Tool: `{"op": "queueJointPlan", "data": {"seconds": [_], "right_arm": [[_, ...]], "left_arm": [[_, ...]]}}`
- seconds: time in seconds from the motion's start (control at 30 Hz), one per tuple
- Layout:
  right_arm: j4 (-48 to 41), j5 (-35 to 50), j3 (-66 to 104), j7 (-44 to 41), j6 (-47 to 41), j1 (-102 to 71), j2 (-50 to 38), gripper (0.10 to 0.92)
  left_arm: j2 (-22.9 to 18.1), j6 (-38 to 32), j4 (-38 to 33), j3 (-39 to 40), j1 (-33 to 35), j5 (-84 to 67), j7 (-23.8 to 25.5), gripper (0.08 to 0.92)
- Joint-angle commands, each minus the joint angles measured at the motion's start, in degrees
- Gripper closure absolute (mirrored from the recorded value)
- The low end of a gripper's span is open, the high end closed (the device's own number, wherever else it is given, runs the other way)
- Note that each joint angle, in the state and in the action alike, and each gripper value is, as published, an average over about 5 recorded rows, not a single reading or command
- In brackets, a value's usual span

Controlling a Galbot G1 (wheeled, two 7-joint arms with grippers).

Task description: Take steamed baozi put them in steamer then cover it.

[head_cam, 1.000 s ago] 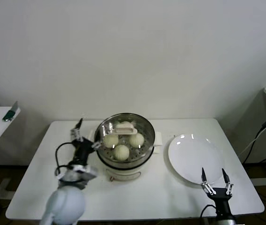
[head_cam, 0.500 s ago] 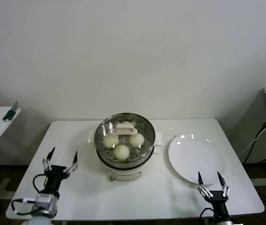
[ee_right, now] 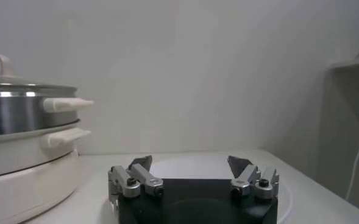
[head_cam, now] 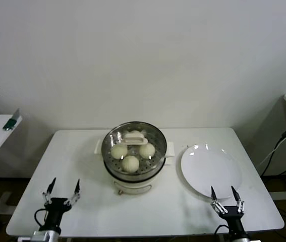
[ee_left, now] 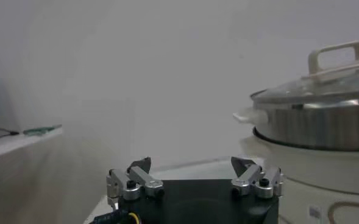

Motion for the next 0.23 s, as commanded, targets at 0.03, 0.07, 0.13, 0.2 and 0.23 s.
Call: {"op": "queueJointPlan", "data": {"seconds": [0.03,0.07,0.13,0.2,0.23], "right_arm": [[-0.2,0.4,-0.2,-0.3,-0.3,0.0,-0.2,0.203],[-0.2,0.4,-0.3,-0.3,-0.3,0.0,-0.3,0.203],[-0.2,0.4,-0.3,-0.3,-0.3,0.0,-0.4,0.203],[-0.2,0.5,-0.3,-0.4,-0.3,0.0,-0.4,0.203],[-0.3,0.4,-0.4,-0.4,-0.3,0.0,-0.4,0.203]], "left_arm": [[-0.5,-3.8,1.8,-0.2,2.4,-2.4,0.4,0.177],[-0.5,-3.8,1.7,-0.2,2.4,-2.4,0.5,0.177],[-0.5,-3.8,1.6,-0.1,2.5,-2.4,0.6,0.177],[-0.5,-3.8,1.5,-0.1,2.6,-2.4,0.7,0.177],[-0.5,-3.8,1.5,-0.1,2.6,-2.4,0.7,0.177]]}}
